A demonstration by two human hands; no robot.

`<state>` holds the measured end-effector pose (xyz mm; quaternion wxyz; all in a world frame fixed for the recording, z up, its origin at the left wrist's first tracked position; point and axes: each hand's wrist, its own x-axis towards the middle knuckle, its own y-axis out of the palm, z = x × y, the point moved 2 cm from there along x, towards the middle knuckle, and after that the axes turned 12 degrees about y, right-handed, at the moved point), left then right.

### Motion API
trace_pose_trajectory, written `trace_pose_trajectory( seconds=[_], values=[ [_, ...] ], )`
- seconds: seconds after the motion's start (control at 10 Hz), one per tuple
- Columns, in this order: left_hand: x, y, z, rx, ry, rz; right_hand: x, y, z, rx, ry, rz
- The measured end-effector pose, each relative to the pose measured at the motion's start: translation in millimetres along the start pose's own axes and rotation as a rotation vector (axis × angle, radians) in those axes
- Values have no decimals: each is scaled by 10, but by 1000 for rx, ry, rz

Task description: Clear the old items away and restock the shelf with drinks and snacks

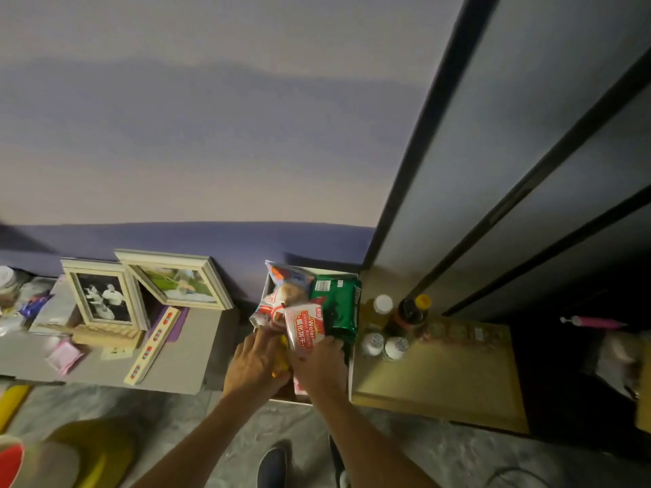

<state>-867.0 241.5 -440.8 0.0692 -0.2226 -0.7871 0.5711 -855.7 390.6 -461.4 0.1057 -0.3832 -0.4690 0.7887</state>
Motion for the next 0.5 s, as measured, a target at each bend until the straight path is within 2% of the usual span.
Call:
trace_pose_trajectory(
  seconds=[0.2, 0.3, 0.5],
  values=[
    [-31, 88, -51, 54, 9, 11, -4, 110, -137, 5, 47, 30],
    [-60, 112, -63, 43, 13, -34, 90, 168, -258, -30, -4, 3],
    [-118, 124, -10, -22, -26, -97, 106, -167, -280, -75, -108, 73]
  ],
)
